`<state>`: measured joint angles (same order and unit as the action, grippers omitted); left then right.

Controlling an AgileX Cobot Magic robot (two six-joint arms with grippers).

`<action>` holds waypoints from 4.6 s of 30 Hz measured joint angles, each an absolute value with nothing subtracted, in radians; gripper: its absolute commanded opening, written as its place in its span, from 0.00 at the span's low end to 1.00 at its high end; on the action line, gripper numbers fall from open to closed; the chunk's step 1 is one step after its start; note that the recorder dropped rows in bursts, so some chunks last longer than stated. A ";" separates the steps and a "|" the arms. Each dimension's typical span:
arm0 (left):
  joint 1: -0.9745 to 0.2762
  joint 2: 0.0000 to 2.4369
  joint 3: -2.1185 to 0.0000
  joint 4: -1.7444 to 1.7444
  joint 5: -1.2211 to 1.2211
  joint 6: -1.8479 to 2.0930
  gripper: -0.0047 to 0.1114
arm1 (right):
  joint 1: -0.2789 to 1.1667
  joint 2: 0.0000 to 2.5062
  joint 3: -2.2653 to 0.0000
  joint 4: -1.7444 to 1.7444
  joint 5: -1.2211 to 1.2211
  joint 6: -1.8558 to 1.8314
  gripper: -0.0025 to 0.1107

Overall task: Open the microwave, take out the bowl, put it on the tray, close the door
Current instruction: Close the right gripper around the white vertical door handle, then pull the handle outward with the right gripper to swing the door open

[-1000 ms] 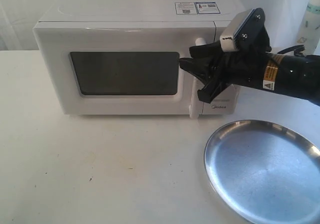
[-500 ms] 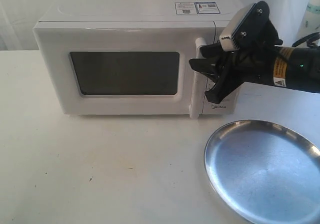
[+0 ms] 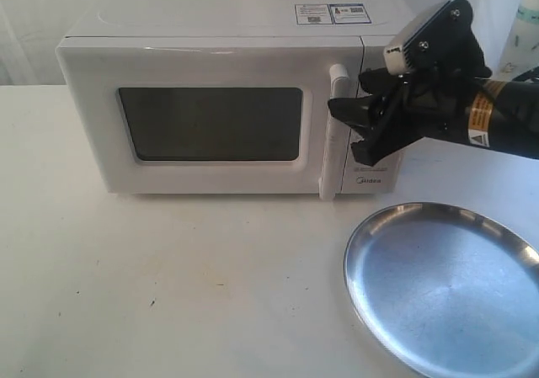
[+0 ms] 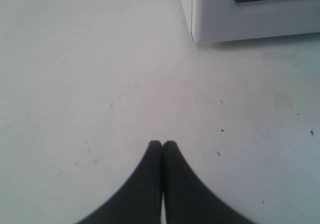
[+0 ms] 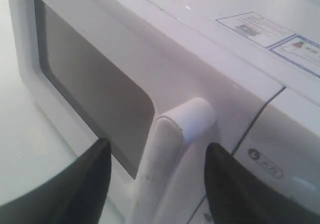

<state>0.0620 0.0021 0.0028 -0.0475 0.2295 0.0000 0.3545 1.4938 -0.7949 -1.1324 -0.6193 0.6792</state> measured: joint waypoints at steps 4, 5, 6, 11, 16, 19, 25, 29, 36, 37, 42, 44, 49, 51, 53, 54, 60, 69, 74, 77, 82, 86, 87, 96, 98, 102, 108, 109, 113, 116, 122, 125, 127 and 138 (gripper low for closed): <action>0.062 0.002 0.003 -0.048 0.229 0.000 0.04 | 0.355 1.552 -0.795 -1.082 -0.664 0.662 0.49; 0.062 0.002 0.003 -0.048 0.229 0.000 0.04 | 0.355 1.563 -0.795 -1.070 -0.664 0.645 0.49; 0.062 0.002 0.003 -0.048 0.229 0.000 0.04 | 0.355 1.577 -0.795 -1.056 -0.664 0.623 0.49; 0.062 0.002 0.003 -0.048 0.229 0.000 0.04 | 0.355 1.597 -0.795 -0.984 -0.688 0.550 0.49; 0.062 0.002 0.003 -0.048 0.229 0.000 0.04 | 0.355 1.597 -0.795 -0.944 -0.757 0.532 0.49; 0.062 0.002 0.003 -0.048 0.229 0.000 0.04 | 0.355 1.597 -0.795 -0.939 -0.776 0.532 0.49; 0.062 0.002 0.003 -0.048 0.229 0.000 0.04 | 0.355 1.597 -0.795 -0.938 -0.738 0.539 0.45; 0.062 0.002 0.003 -0.048 0.229 0.000 0.04 | 0.355 1.597 -0.795 -0.944 -0.720 0.555 0.45; 0.062 0.002 0.003 -0.048 0.229 0.000 0.04 | 0.385 1.658 -0.808 -0.942 -0.774 0.567 0.44; 0.062 0.002 0.003 -0.048 0.229 0.000 0.04 | 0.396 1.694 -0.828 -0.942 -0.780 0.564 0.42; 0.062 0.002 0.003 -0.048 0.229 0.000 0.04 | 0.391 1.719 -0.843 -0.938 -0.808 0.525 0.24; 0.062 0.002 0.003 -0.048 0.229 0.000 0.04 | 0.390 1.721 -0.845 -0.933 -0.810 0.523 0.08; 0.062 0.002 0.003 -0.048 0.229 0.000 0.04 | 0.379 1.731 -0.845 -0.950 -0.843 0.526 0.02; 0.062 0.002 0.003 -0.048 0.229 0.000 0.04 | 0.379 1.732 -0.845 -0.955 -0.847 0.522 0.02; 0.062 0.002 0.003 -0.048 0.229 0.000 0.04 | 0.373 1.735 -0.845 -0.978 -0.867 0.522 0.02; 0.062 0.002 0.003 -0.048 0.229 0.000 0.04 | 0.366 1.741 -0.845 -1.009 -0.894 0.520 0.02; 0.062 0.002 0.003 -0.048 0.229 0.000 0.04 | 0.345 1.740 -0.841 -1.233 -1.033 0.516 0.02; 0.062 0.002 0.003 -0.048 0.229 0.000 0.04 | 0.355 1.721 -0.836 -1.375 -1.094 0.614 0.02; 0.062 0.002 0.003 -0.048 0.229 0.000 0.04 | 0.361 1.694 -0.836 -1.418 -1.056 0.663 0.04; 0.062 0.002 0.003 -0.048 0.229 0.000 0.04 | 0.368 1.662 -0.842 -1.470 -1.001 0.734 0.15; 0.062 0.002 0.003 -0.048 0.229 0.000 0.04 | 0.392 1.599 -0.858 -1.624 -0.879 0.904 0.42; 0.062 0.002 0.003 -0.048 0.229 0.000 0.04 | 0.401 1.574 -0.846 -1.677 -0.866 1.063 0.44; 0.062 0.002 0.003 -0.048 0.229 0.000 0.04 | 0.401 1.568 -0.839 -1.677 -0.873 1.085 0.44; 0.062 0.002 0.003 -0.048 0.229 0.000 0.04 | 0.407 1.533 -0.737 -1.720 -0.715 1.213 0.44; 0.062 0.002 0.003 -0.048 0.229 0.000 0.04 | 0.407 1.534 -0.705 -1.741 -0.612 1.244 0.43; 0.062 0.002 0.003 -0.048 0.229 0.000 0.04 | 0.407 1.512 -0.656 -1.746 -0.479 1.256 0.15; 0.062 0.002 0.003 -0.048 0.229 0.000 0.04 | 0.407 1.333 -0.683 -1.647 -0.262 1.228 0.02; 0.062 0.002 0.003 -0.048 0.229 0.000 0.04 | 0.407 1.319 -0.710 -1.617 -0.214 1.211 0.02; 0.062 0.002 0.003 -0.048 0.229 0.000 0.04 | 0.407 1.314 -0.809 -1.563 -0.160 1.154 0.02; 0.062 0.002 0.003 -0.048 0.229 0.000 0.04 | 0.407 1.386 -0.930 -1.546 -0.195 1.113 0.02; 0.062 0.002 0.003 -0.048 0.229 0.000 0.04 | 0.407 1.502 -1.003 -1.531 -0.364 1.096 0.02; 0.062 0.002 0.003 -0.048 0.229 0.000 0.04 | 0.404 1.520 -1.005 -1.608 -0.592 1.077 0.02; 0.062 0.002 0.003 -0.048 0.229 0.000 0.04 | 0.404 1.518 -1.005 -1.671 -0.785 1.044 0.02; 0.062 0.002 0.003 -0.048 0.229 0.000 0.04 | 0.414 1.373 -1.005 -1.636 -1.069 0.987 0.03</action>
<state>0.0620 0.0021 0.0028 -0.0475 0.2295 0.0000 0.4142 1.3726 -1.0046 -1.6356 -1.0686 0.9869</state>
